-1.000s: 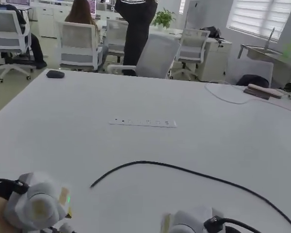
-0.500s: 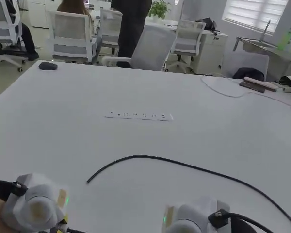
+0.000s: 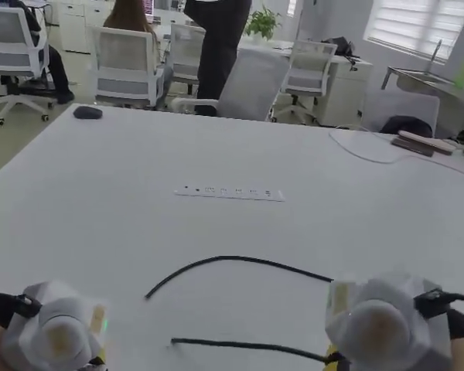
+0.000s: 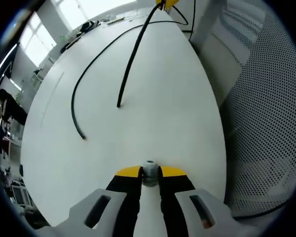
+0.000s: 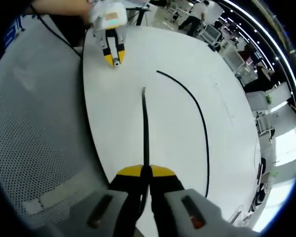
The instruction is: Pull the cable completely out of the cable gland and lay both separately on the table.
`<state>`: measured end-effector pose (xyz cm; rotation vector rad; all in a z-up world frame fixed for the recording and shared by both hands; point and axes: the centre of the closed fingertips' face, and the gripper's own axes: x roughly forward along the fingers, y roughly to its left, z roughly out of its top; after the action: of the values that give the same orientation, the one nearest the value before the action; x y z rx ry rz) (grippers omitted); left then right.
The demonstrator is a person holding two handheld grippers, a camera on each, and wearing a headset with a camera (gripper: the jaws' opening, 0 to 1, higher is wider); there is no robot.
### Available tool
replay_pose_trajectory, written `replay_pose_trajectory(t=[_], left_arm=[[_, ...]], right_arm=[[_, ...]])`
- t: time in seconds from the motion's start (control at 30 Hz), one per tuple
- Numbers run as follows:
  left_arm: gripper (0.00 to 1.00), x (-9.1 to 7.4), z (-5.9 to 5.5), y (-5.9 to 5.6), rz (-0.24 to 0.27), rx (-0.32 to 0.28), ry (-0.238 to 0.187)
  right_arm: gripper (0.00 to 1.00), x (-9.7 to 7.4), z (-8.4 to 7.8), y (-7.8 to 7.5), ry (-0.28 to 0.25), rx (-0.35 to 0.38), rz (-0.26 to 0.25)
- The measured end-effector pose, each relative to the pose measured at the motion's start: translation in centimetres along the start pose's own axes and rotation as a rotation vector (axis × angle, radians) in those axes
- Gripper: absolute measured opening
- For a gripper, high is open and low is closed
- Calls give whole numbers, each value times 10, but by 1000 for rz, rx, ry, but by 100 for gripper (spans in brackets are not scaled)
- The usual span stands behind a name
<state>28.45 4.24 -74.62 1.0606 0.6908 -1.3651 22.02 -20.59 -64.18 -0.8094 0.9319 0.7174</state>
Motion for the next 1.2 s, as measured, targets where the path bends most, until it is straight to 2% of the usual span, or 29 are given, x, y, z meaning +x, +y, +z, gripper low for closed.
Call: replay_pose_trajectory(t=[0.03,0.07,0.1,0.17,0.3,0.37,0.4,0.47,0.5,0.6,0.7,0.8,0.83,0.9,0.97,1.1,1.2], left_arm=[[14,-1,1,0,1,0,-1],[14,-3,8,0,2,-3,-8],[14,-5,11,0,2,-6,-11],[14,-8,17,1,5,-6,-12],[14,-12,26,2,16,-25,-15],[14,-12,30,0,14,-23,-13],[14,-11,34,-2,10,-18,-10],[14,-10,42,-7,-1,-11,-3],[14,-10,48,-9,-3,-5,-1],[14,-9,62,-17,-15,2,-6],[14,-10,75,-24,-22,18,-4],[14,-17,84,-27,-16,8,-10],[14,-19,86,-26,-10,-1,-15],[14,-23,91,-25,7,-35,-40],[14,-27,91,-26,19,-54,-48],[14,-27,86,-29,27,-80,-37],[14,-28,85,-32,27,-91,-31]], right_arm=[[2,-1,1,-3,-8,2,-5],[2,-4,8,-16,-44,21,-22],[2,-6,12,-22,-70,41,-22],[2,-10,21,-37,-127,118,-29],[2,-19,41,-75,-236,173,-84],[2,-20,46,-86,-266,192,-97],[2,-19,51,-98,-293,214,-110],[2,-9,54,-118,-306,240,-136],[2,-1,56,-133,-320,262,-165],[2,25,57,-160,-319,291,-211],[2,63,57,-181,-317,354,-213],[2,108,49,-192,-268,419,-177],[2,117,47,-194,-256,423,-169],[2,139,38,-194,-217,476,-142],[2,156,33,-194,-194,487,-138],[2,179,18,-186,-125,526,-110],[3,190,6,-179,-86,572,-84]])
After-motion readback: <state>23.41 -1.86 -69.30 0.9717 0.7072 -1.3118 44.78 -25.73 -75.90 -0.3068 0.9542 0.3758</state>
